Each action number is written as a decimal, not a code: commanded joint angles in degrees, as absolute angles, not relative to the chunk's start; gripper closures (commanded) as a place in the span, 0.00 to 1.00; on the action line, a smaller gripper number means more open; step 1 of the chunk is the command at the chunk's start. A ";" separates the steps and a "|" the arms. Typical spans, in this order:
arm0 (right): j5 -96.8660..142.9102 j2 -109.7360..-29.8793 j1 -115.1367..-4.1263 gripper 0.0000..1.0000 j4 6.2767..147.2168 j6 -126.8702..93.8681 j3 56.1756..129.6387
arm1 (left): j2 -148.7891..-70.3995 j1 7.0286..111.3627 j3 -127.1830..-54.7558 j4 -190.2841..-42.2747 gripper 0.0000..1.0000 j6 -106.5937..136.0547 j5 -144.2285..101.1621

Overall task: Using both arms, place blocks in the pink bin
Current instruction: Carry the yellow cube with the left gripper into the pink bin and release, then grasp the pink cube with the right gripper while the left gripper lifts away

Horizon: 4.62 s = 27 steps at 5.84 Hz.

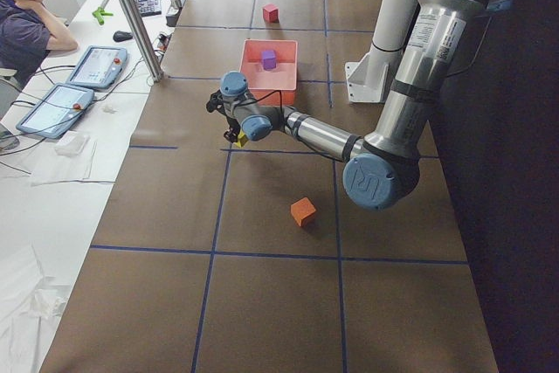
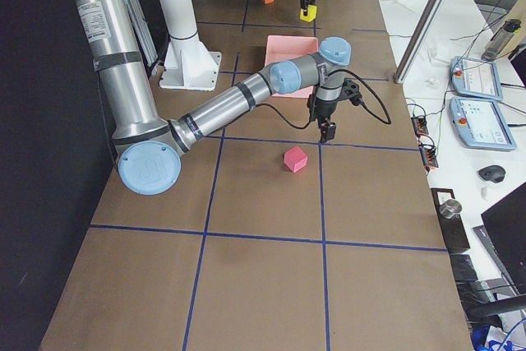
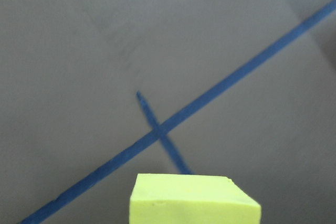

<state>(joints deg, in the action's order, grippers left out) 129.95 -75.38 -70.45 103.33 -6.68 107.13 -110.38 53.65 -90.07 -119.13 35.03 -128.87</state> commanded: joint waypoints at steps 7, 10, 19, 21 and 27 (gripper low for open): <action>129.82 -75.50 -67.26 0.00 103.18 -6.33 106.96 | -134.91 34.01 -96.33 -86.75 0.00 76.73 -110.74; 125.51 -81.46 -57.59 0.00 87.41 -6.07 103.99 | -134.30 33.93 -96.33 -87.01 0.00 76.73 -110.66; 122.87 -79.10 -51.42 0.53 82.53 -6.59 91.67 | -134.21 33.84 -96.85 -87.36 0.00 76.73 -110.65; 123.39 -78.67 -52.72 0.53 82.70 -6.94 94.29 | -134.21 33.84 -97.55 -87.36 0.00 76.73 -110.57; 126.22 -59.89 -46.79 0.50 98.85 -54.86 106.60 | -118.93 36.64 -111.35 -86.57 0.00 47.43 -111.27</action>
<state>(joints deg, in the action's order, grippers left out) 126.56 -63.88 -49.61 95.03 -47.54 104.85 -121.26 35.49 -109.86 -86.61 54.30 -111.10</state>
